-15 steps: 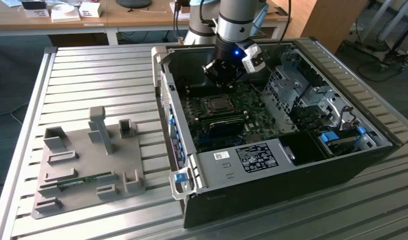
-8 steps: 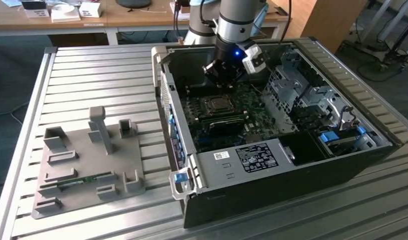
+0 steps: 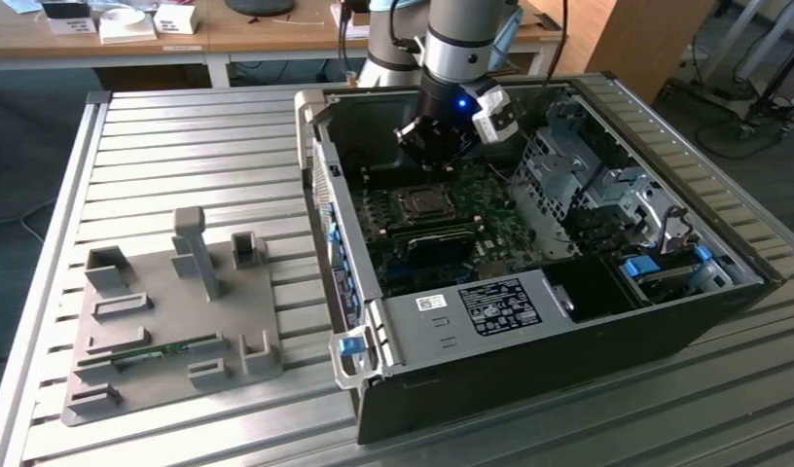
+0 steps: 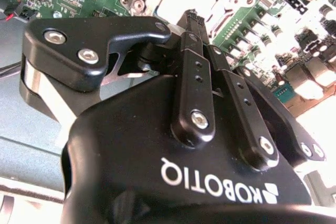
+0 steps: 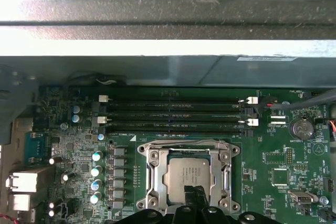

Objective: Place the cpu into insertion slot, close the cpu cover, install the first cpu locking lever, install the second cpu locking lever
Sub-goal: 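Install the second cpu locking lever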

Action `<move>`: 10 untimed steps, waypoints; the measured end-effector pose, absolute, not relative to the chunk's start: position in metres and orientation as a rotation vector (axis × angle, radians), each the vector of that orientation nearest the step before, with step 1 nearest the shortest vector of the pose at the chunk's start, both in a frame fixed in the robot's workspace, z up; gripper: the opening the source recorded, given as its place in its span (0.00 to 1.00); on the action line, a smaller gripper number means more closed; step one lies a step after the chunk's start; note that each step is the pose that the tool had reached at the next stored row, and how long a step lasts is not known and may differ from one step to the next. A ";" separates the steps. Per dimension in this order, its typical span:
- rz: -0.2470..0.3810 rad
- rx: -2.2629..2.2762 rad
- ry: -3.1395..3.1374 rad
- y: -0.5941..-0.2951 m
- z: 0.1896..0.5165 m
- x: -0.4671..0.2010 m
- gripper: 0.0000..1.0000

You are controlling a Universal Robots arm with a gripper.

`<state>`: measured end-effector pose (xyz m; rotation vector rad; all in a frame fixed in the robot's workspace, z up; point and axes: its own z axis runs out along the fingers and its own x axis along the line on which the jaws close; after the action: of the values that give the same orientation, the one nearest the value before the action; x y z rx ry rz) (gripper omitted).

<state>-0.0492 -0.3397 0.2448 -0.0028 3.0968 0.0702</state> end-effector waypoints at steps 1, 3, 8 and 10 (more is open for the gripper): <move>0.070 -0.003 3.097 -0.340 0.246 -0.049 0.10; 0.070 -0.003 3.097 -0.340 0.247 -0.049 0.10; 0.070 -0.003 3.097 -0.340 0.253 -0.049 0.10; 0.070 -0.003 3.097 -0.340 0.256 -0.049 0.10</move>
<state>-0.0492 -0.3397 0.2564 -0.0028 3.0968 0.0702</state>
